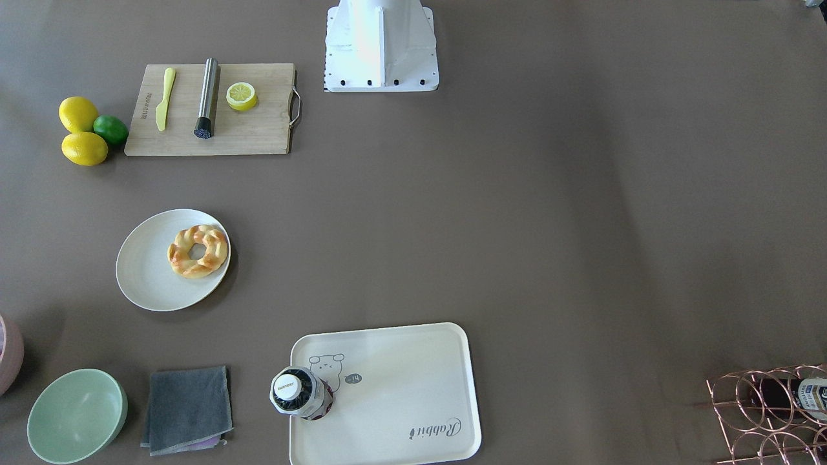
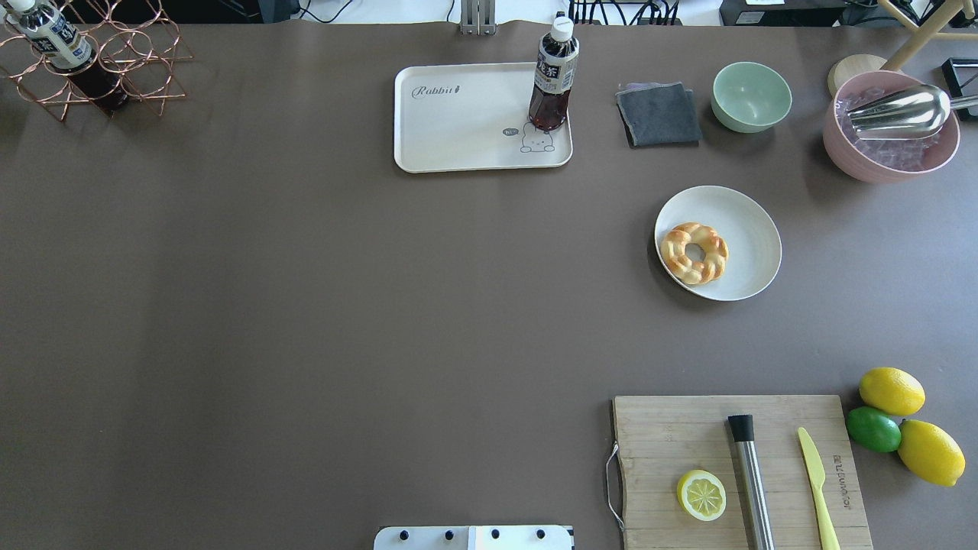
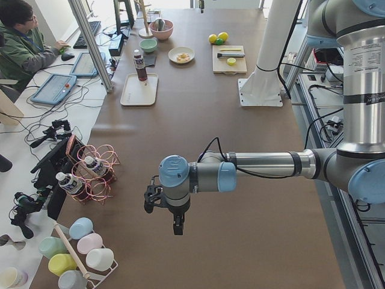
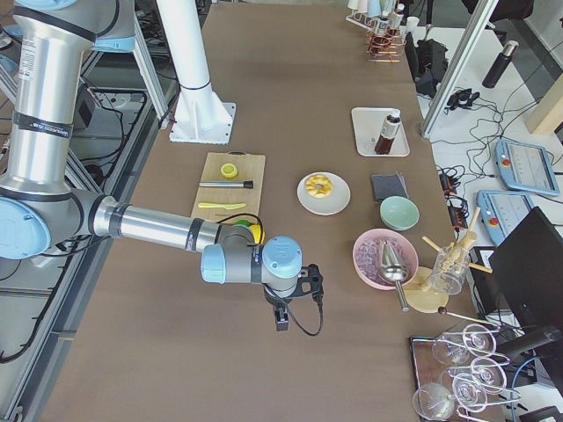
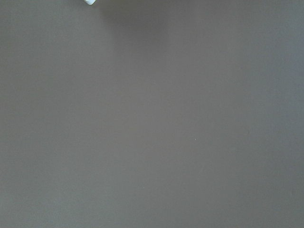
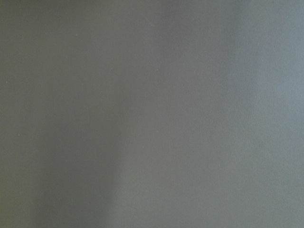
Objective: Place donut on tray
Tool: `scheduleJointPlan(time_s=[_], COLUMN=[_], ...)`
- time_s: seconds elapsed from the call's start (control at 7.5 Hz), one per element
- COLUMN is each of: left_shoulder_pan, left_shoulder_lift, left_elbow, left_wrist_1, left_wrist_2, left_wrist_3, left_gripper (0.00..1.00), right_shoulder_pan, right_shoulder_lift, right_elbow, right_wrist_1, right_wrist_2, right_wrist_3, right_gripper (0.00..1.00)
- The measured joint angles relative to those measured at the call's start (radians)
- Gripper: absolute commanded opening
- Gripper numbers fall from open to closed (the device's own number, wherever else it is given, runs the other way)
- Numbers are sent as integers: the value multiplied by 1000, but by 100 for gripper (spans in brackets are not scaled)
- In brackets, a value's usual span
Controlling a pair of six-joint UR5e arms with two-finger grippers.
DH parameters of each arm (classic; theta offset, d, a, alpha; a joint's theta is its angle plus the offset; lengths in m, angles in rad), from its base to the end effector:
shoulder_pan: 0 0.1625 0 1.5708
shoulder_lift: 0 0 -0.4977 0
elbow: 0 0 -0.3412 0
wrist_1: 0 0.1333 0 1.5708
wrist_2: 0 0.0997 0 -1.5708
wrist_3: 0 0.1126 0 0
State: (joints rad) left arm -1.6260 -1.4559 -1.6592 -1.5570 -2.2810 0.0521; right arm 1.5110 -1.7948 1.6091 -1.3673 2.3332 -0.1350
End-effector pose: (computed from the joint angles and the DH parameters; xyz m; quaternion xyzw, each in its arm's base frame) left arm -0.0808 -0.3763 0.7553 -0.0002 0.3481 -0.0085 0.9374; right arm 0.0360 -0.3286 0.7904 0.0222 -0.3714 -0.0936 0.9235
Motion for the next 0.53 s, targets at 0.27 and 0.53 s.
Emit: scheduleJointPlan(time_s=[0.27,0.53], left_shoulder_pan=[-1,-1], left_shoulder_lift=[5,10], left_elbow=[-4,-10], left_wrist_1=[-3,-9], left_wrist_2=[1,0], left_wrist_3=[2,2], left_gripper=[98,98], right_shoulder_pan=[0,0], right_shoulder_lift=[0,0], right_elbow=[0,0], right_wrist_1=[-1,-1], right_wrist_2=[0,0], right_wrist_3=[0,0], right_gripper=[100,100])
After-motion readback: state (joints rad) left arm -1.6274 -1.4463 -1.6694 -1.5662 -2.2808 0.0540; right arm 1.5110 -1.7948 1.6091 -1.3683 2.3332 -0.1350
